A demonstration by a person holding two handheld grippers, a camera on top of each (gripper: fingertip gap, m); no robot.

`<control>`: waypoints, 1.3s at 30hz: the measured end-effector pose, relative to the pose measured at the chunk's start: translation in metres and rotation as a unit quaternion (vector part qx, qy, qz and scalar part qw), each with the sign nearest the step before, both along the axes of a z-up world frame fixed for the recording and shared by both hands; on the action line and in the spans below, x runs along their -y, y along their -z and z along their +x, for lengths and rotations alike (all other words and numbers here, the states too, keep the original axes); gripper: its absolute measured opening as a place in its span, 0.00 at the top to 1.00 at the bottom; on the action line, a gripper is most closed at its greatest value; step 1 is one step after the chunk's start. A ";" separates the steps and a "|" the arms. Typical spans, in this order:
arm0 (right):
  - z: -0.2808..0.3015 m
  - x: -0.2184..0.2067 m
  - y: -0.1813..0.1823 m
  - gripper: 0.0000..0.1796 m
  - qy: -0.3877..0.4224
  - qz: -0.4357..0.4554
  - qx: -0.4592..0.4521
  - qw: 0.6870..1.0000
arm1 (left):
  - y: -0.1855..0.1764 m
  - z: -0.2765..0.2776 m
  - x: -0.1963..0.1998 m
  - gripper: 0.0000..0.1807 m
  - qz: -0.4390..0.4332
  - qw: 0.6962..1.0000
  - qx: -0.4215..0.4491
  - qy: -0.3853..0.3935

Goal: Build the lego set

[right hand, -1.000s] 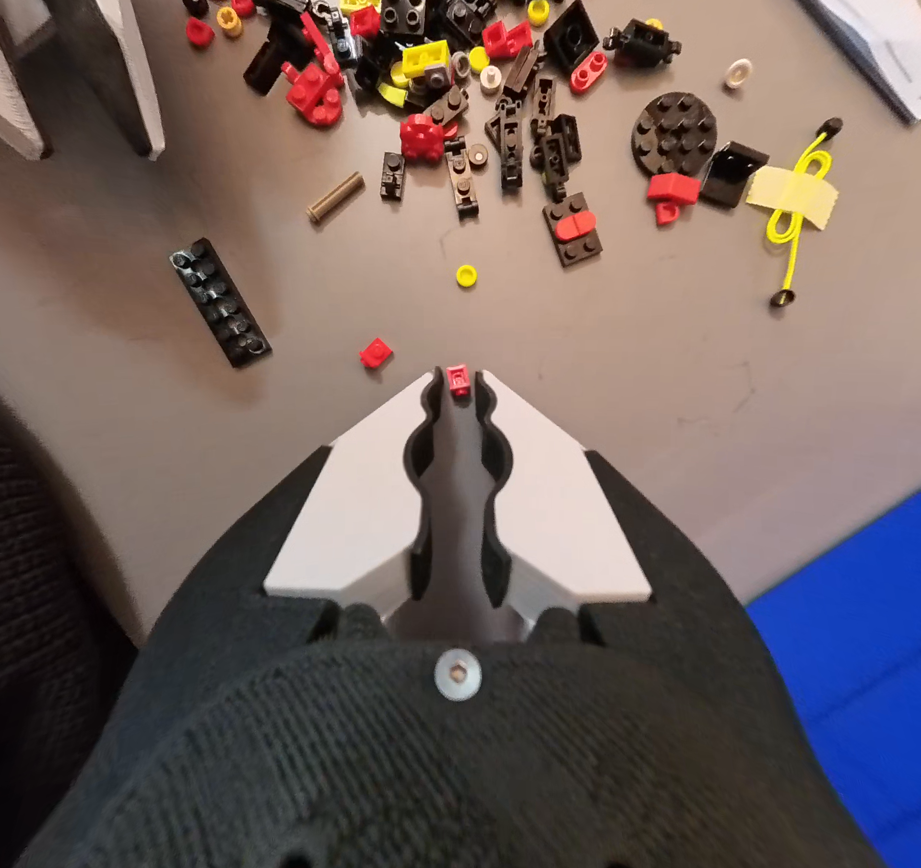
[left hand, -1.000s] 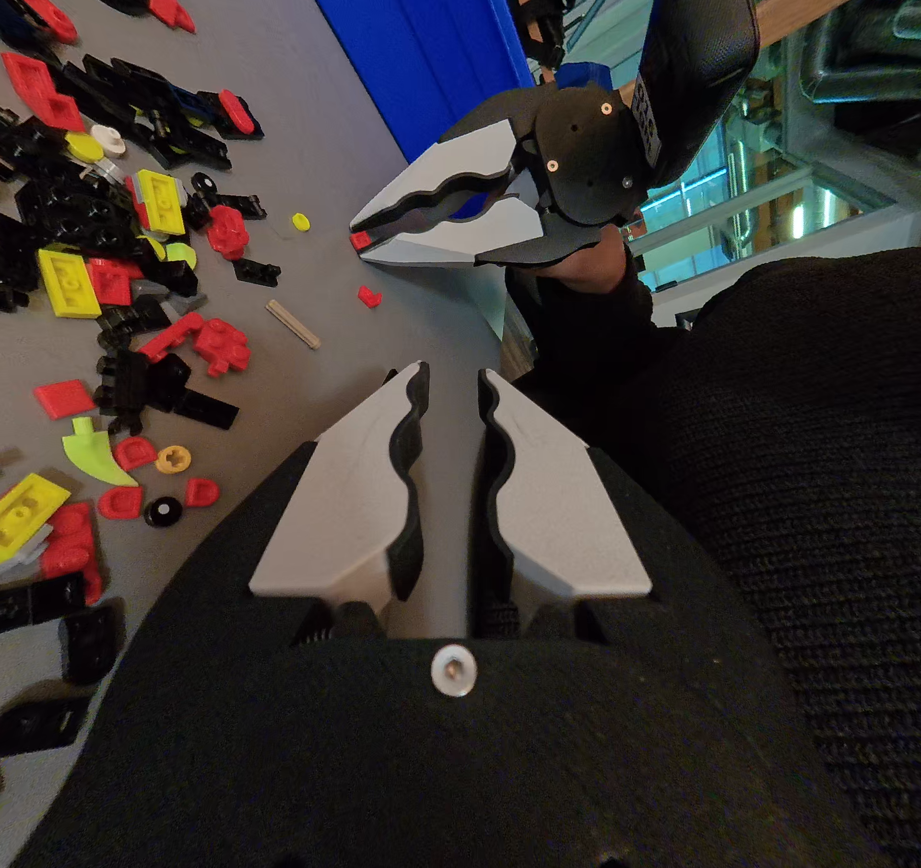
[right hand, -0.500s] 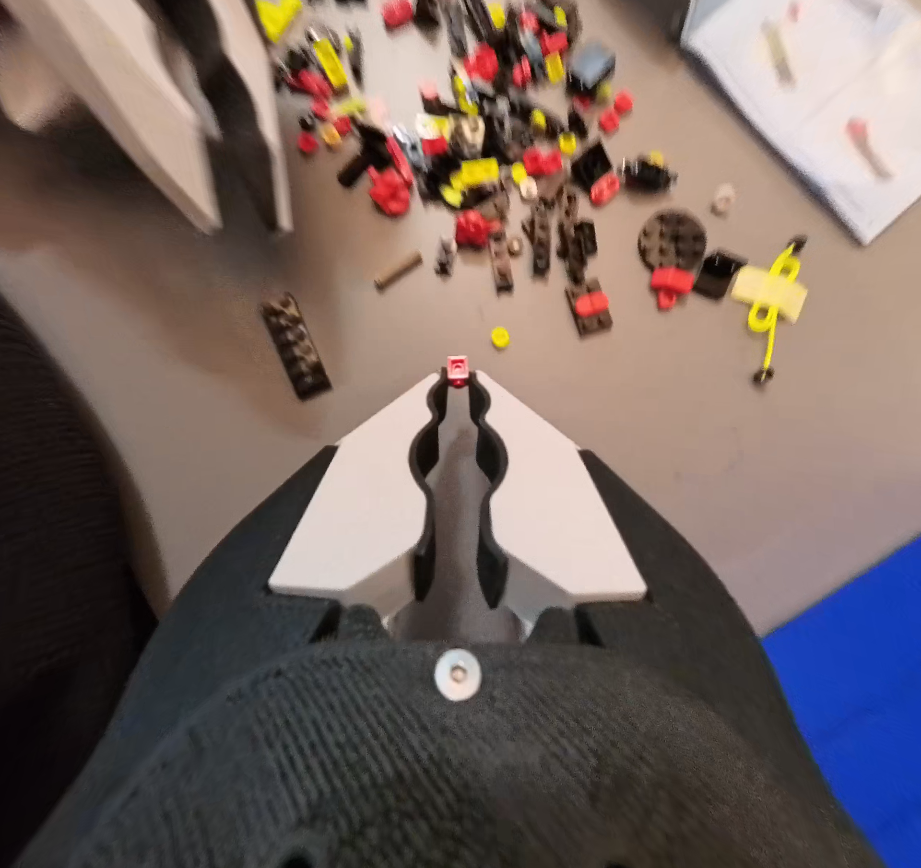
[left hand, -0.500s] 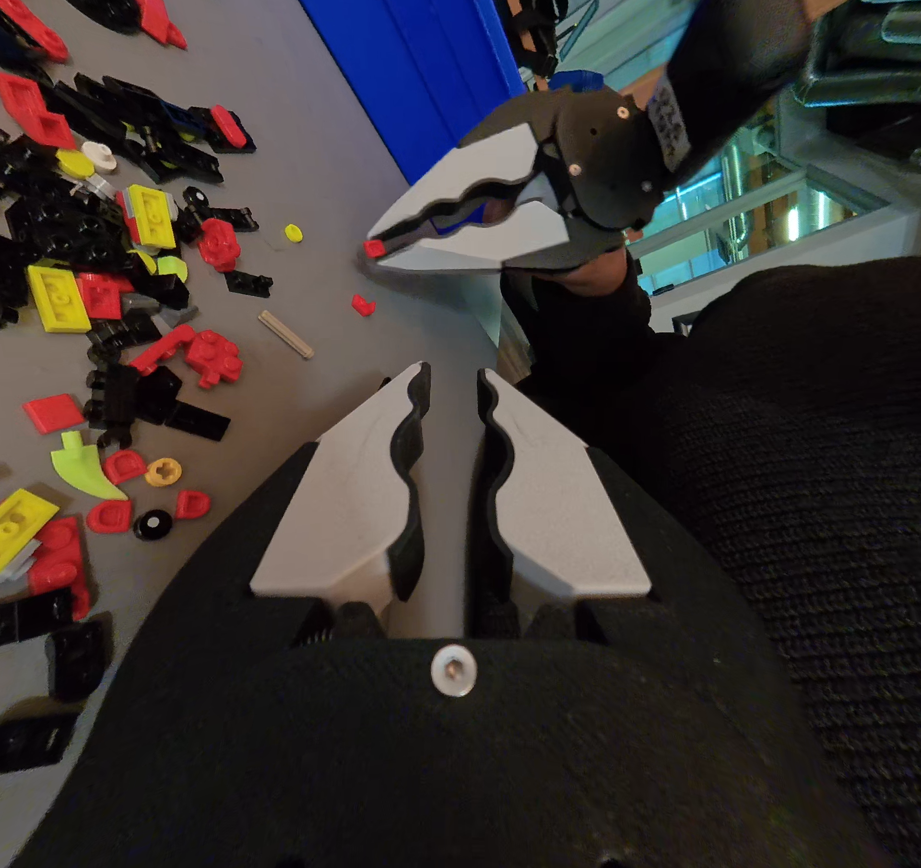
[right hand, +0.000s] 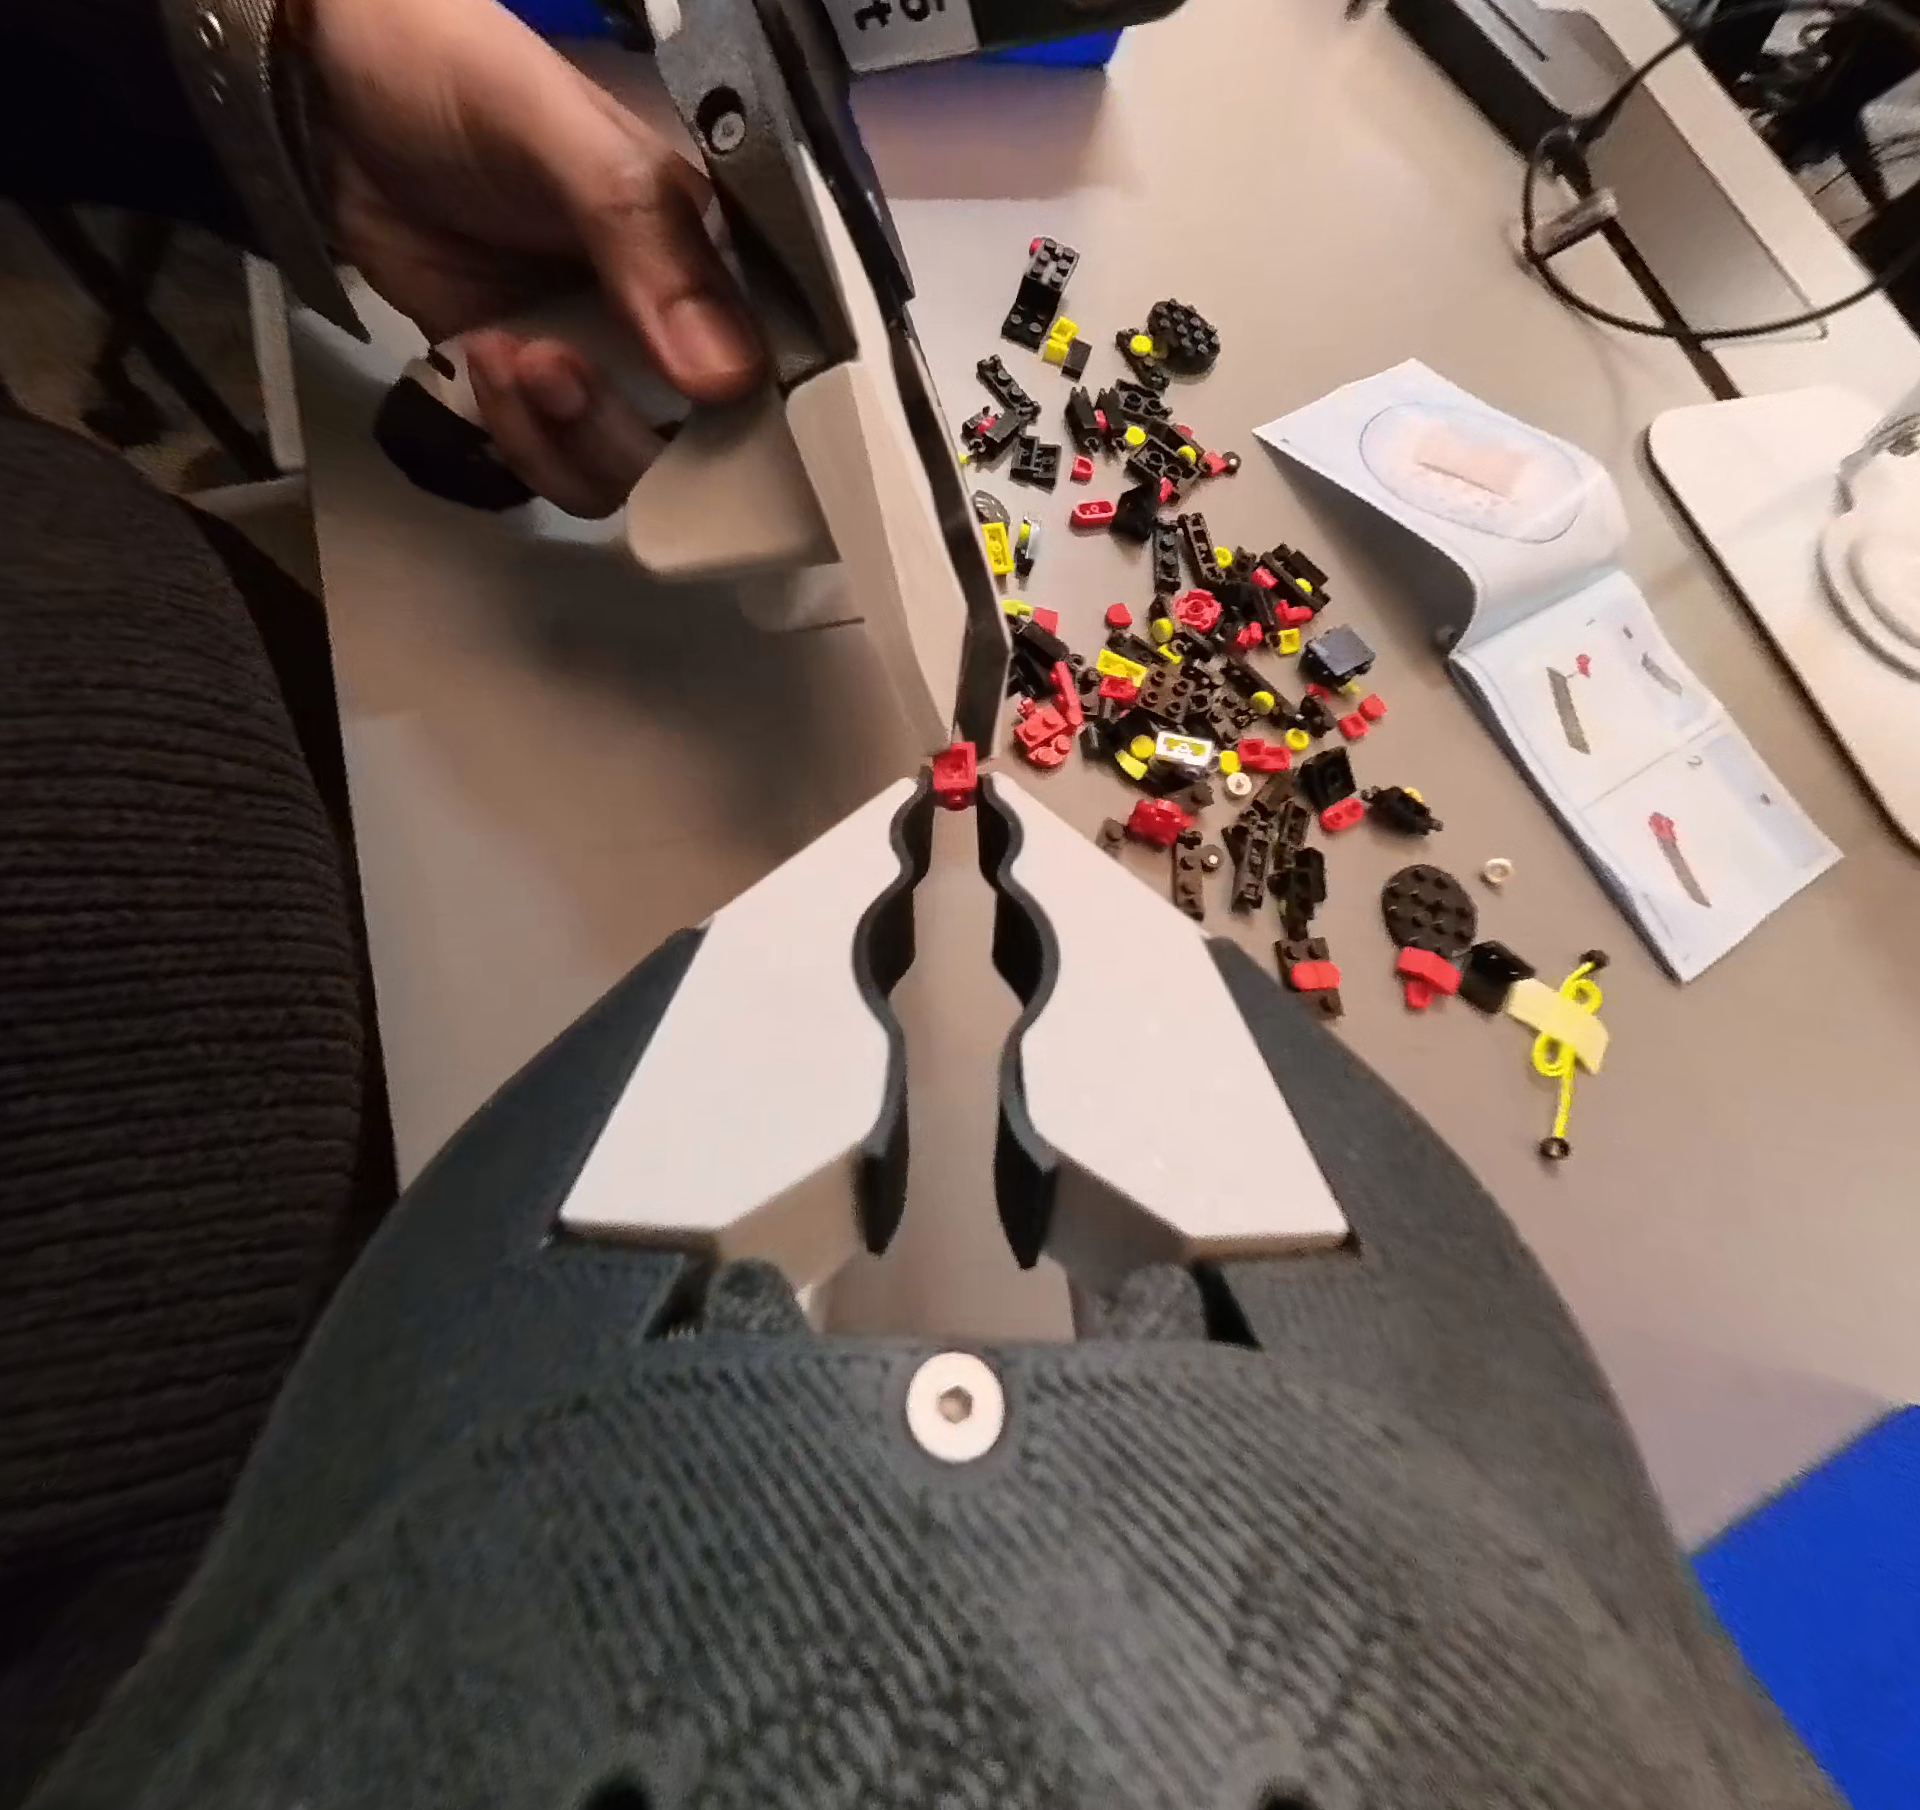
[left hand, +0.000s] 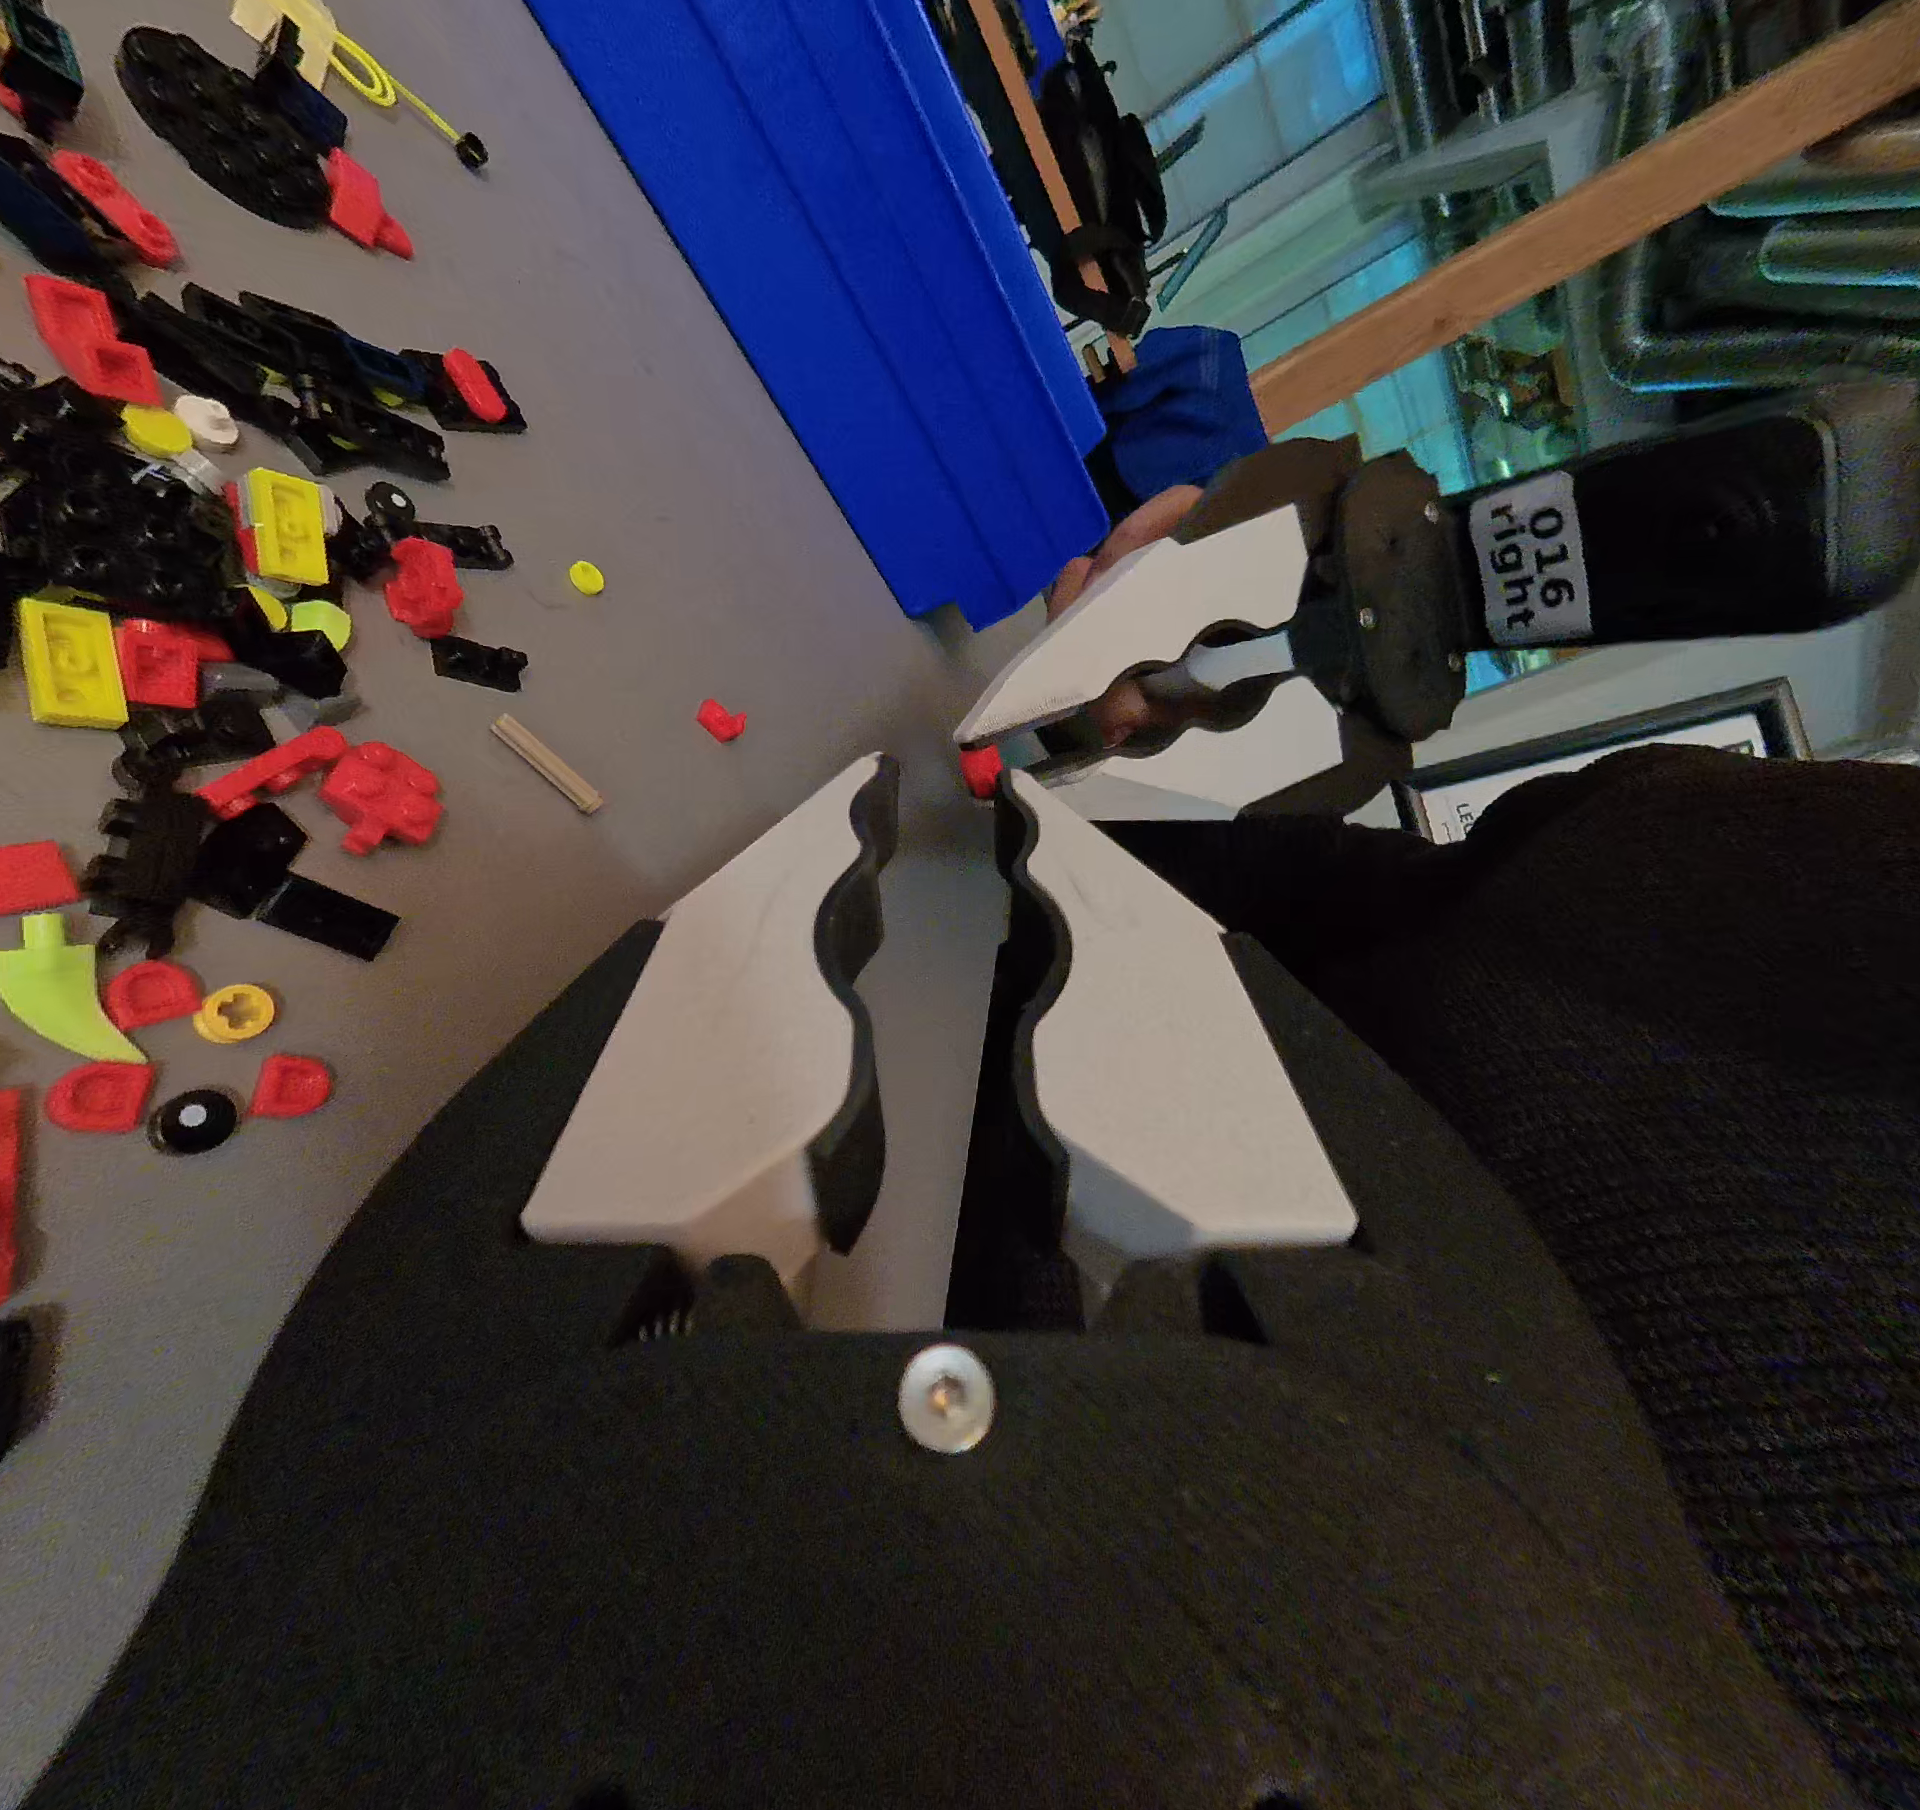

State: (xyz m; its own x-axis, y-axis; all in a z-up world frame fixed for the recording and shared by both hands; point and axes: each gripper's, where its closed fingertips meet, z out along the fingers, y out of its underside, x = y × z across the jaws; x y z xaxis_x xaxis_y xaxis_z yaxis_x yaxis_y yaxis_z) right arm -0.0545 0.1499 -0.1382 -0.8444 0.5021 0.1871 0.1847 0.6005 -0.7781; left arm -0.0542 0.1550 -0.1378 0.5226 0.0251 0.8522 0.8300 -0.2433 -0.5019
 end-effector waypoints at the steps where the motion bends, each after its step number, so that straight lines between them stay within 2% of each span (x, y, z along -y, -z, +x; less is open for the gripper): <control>1: 0.000 0.001 -0.001 0.96 -0.003 0.007 -0.009 1.000 | 0.000 0.000 0.001 0.91 -0.001 1.000 -0.002 -0.002; 11: -0.002 -0.001 0.003 0.96 -0.020 0.022 -0.013 0.999 | -0.004 -0.004 0.007 0.91 0.013 1.000 0.007 -0.018; 19: 0.000 0.005 0.003 0.96 -0.032 0.001 -0.012 0.999 | 0.002 -0.004 0.007 0.92 -0.005 1.000 0.005 -0.016; 27: 0.000 0.003 -0.005 0.96 -0.026 -0.041 -0.006 0.999 | 0.008 0.000 0.002 0.92 -0.020 1.000 0.002 0.000; 39: -0.004 -0.004 0.000 0.96 -0.010 -0.033 -0.001 0.999 | 0.004 -0.002 0.001 0.90 -0.006 1.000 0.000 0.000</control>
State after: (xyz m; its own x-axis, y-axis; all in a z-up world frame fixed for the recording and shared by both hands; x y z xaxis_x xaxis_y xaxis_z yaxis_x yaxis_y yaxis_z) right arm -0.0580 0.1538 -0.1386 -0.8544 0.4960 0.1548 0.1718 0.5509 -0.8167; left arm -0.0566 0.1537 -0.1417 0.5229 0.0359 0.8517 0.8301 -0.2485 -0.4992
